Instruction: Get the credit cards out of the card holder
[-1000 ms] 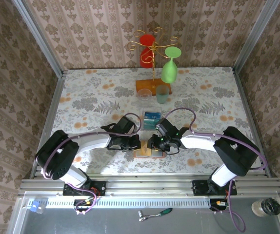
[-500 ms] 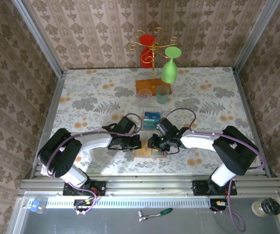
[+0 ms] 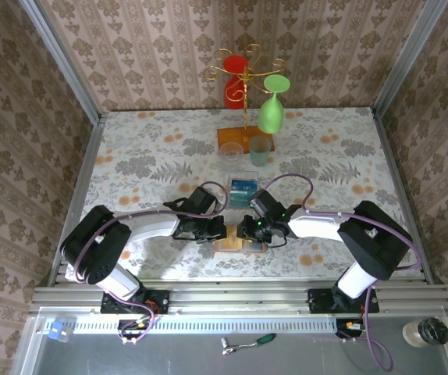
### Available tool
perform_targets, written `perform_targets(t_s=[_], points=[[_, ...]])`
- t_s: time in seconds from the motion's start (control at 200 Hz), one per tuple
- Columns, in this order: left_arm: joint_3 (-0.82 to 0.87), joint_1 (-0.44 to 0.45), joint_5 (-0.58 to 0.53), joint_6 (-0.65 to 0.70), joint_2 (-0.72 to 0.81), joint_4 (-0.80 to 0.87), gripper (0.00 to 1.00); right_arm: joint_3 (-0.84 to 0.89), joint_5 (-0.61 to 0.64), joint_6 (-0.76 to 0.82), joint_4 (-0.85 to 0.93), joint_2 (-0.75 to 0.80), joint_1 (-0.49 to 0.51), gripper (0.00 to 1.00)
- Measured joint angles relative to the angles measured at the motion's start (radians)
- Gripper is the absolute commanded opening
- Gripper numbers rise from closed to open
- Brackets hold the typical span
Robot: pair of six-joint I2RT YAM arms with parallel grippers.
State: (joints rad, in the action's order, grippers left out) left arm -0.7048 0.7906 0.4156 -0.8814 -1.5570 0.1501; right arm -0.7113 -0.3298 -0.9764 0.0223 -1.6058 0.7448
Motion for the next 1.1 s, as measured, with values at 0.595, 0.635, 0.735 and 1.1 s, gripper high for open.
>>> perform_targets(t_s=[0.595, 0.635, 0.735, 1.1], points=[[0.0, -0.001, 0.0, 0.0, 0.0, -0.001, 0.0, 0.026, -0.001, -0.009, -0.015, 0.074, -0.021, 0.06], [0.0, -0.002, 0.0, 0.0, 0.0, -0.001, 0.0, 0.027, 0.0, -0.005, -0.008, 0.083, -0.026, 0.06], [0.0, -0.006, 0.0, 0.0, 0.0, -0.001, 0.0, 0.027, 0.001, 0.008, 0.018, 0.111, -0.037, 0.06], [-0.006, -0.006, 0.0, 0.005, 0.0, 0.009, 0.04, -0.001, 0.014, 0.122, 0.185, 0.183, -0.077, 0.0]])
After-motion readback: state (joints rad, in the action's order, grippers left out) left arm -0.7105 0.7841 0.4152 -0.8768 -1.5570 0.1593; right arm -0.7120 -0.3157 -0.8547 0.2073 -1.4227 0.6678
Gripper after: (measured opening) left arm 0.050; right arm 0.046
